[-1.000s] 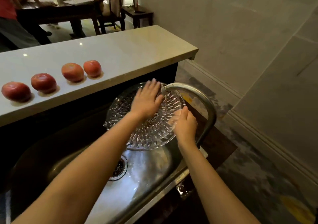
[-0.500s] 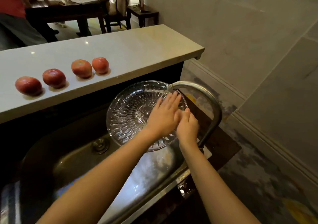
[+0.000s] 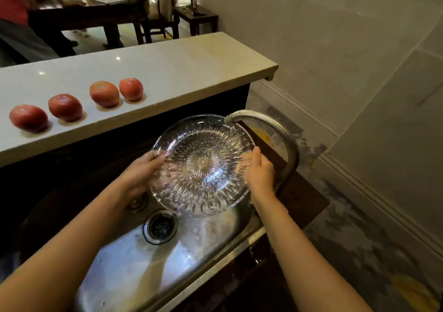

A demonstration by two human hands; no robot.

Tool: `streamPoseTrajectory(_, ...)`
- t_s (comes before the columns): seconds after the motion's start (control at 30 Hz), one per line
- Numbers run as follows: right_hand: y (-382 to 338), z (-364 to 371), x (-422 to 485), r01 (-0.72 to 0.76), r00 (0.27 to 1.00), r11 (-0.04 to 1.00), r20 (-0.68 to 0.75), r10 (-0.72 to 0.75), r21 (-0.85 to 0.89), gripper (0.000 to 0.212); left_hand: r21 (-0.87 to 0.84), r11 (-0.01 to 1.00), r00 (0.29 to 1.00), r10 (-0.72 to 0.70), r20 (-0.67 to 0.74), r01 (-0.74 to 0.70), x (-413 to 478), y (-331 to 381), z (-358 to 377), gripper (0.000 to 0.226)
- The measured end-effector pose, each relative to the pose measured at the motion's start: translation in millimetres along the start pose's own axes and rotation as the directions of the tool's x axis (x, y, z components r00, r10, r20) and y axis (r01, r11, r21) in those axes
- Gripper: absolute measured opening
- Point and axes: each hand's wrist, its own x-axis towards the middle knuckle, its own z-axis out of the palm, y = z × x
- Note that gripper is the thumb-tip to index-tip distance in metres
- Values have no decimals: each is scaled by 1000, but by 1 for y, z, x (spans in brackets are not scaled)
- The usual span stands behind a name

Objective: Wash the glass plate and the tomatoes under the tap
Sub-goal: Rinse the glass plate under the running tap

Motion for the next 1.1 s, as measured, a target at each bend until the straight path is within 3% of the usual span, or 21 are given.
streamPoseTrajectory(0.07,1,3,2,-73,996,997,55,74,-5,50,-74,997,999,33,-33,-35,-11,1,1,18)
streamPoseTrajectory(0.17,0,-1,2,-38,981,948,171,96,-316,42,-6,992,978,120,-170,-123,-26,8,7,22)
streamPoseTrajectory(0.27,1,-9,-5,174,961,693,274,36,-700,36,152,963,932,256,-258,-223,-31,15,8,22)
streamPoseTrajectory(0.33,5,-12,-9,216,960,559,279,30,-800,31,236,935,895,330,-302,-265,-31,19,9,19)
streamPoseTrajectory(0.4,8,-15,-11,157,964,537,248,101,-829,31,310,899,871,398,-288,-309,-31,20,12,17)
streamPoseTrajectory(0.53,17,-20,-14,163,947,481,274,169,-861,28,591,719,783,581,-224,-364,-32,13,17,12)
streamPoseTrajectory(0.67,21,-23,-15,177,943,472,286,170,-864,26,795,484,662,736,-142,-367,-39,7,21,18)
streamPoseTrajectory(0.8,26,-24,-18,200,962,521,267,56,-830,23,893,290,578,815,-41,-345,-47,-3,25,24)
streamPoseTrajectory(0.93,29,-25,-21,224,964,513,267,10,-829,21,915,232,552,834,-12,-330,-56,-12,29,24)
streamPoseTrajectory(1.1,31,-28,-23,259,957,521,289,-26,-813,23,877,374,601,789,-130,-301,-62,-20,27,26)
